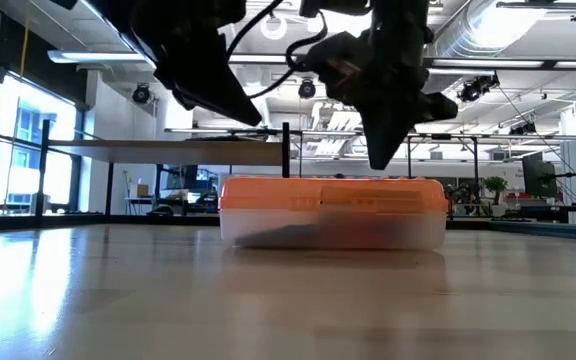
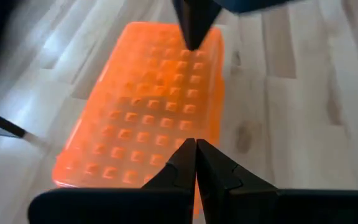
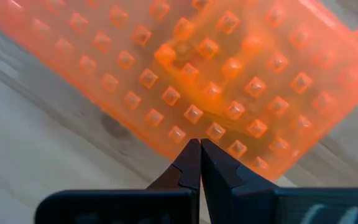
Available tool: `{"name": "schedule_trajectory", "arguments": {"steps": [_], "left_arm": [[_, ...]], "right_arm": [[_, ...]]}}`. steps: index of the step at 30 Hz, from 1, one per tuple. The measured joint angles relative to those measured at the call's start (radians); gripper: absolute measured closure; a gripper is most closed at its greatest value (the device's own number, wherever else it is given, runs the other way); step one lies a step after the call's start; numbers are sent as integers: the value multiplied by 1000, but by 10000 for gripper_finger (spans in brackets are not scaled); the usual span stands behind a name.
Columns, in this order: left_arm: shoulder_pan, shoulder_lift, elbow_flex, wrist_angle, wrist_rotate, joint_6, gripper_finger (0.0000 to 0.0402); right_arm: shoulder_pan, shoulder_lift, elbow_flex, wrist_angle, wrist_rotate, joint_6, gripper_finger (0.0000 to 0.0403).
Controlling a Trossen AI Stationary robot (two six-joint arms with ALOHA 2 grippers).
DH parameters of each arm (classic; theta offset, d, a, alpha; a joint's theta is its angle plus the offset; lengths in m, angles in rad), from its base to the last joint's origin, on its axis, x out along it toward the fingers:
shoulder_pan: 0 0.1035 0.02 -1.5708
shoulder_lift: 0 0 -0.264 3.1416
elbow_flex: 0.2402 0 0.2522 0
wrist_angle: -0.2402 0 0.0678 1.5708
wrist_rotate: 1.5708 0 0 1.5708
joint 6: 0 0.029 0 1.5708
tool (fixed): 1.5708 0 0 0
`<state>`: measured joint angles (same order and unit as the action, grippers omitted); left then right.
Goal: Pack school essentials
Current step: Close the supply box
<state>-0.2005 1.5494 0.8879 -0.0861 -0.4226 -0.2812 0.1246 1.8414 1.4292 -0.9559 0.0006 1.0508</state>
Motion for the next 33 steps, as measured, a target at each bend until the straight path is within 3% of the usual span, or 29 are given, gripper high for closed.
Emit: {"name": "schedule_trajectory", "arguments": {"steps": [10, 19, 33], "left_arm": [[52, 18, -6, -2, 34, 6, 398], [99, 69, -6, 7, 127, 3, 398], [95, 136, -2, 21, 142, -39, 398]], "right_arm": [[0, 30, 0, 0, -1, 15, 403], [0, 30, 0, -1, -3, 15, 403], [-1, 68, 6, -5, -34, 2, 403]]}}
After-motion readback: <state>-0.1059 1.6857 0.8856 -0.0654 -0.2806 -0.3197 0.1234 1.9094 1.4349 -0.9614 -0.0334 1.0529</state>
